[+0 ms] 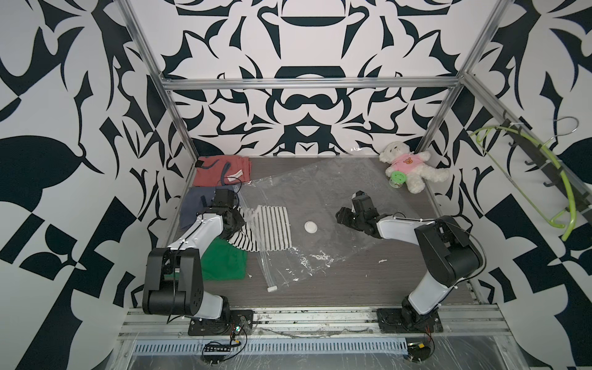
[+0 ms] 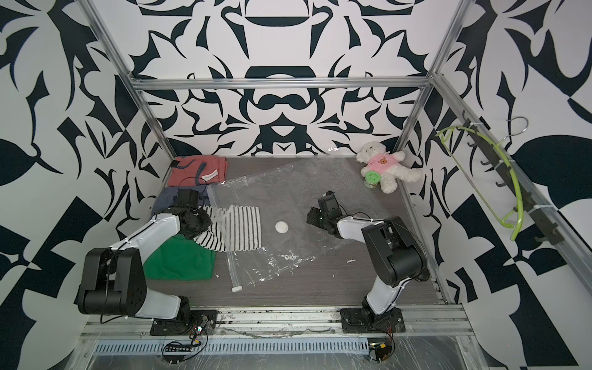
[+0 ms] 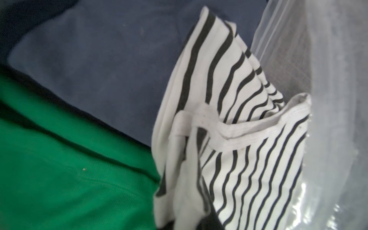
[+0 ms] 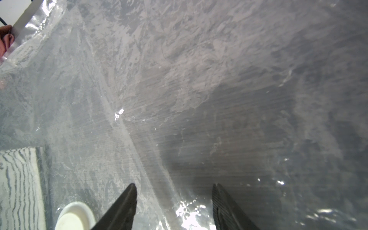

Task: Take the tank top out of the vacuum bag
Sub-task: Take out the tank top from the vacuum bag, then place the tank top at the center of the board.

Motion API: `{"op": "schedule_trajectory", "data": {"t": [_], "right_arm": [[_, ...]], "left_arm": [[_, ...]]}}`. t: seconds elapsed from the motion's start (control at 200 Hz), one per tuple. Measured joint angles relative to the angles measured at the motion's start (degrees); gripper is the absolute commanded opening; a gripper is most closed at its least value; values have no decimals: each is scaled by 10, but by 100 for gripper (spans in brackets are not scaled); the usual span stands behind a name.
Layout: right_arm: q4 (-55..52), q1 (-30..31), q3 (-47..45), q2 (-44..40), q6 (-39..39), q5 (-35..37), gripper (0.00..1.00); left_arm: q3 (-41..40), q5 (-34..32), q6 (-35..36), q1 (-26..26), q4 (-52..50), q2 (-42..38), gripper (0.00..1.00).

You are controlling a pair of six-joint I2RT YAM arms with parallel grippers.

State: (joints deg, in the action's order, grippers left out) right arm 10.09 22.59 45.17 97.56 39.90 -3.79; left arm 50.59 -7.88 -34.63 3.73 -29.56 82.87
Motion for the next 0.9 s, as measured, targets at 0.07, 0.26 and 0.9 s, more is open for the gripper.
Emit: {"op": "schedule_trajectory", "data": {"t": [0.07,0.26,0.9], "right_arm": [[0,0,0,0,0,0,62],[0,0,0,0,0,0,62],[-13,0,7,0,5,0,62]], "left_arm": [[18,-12,-1,0,-21,-5,0],[51,-21,-4,4,-48,-35,0],[328,-188,46,47,-136,-43,0]]}}
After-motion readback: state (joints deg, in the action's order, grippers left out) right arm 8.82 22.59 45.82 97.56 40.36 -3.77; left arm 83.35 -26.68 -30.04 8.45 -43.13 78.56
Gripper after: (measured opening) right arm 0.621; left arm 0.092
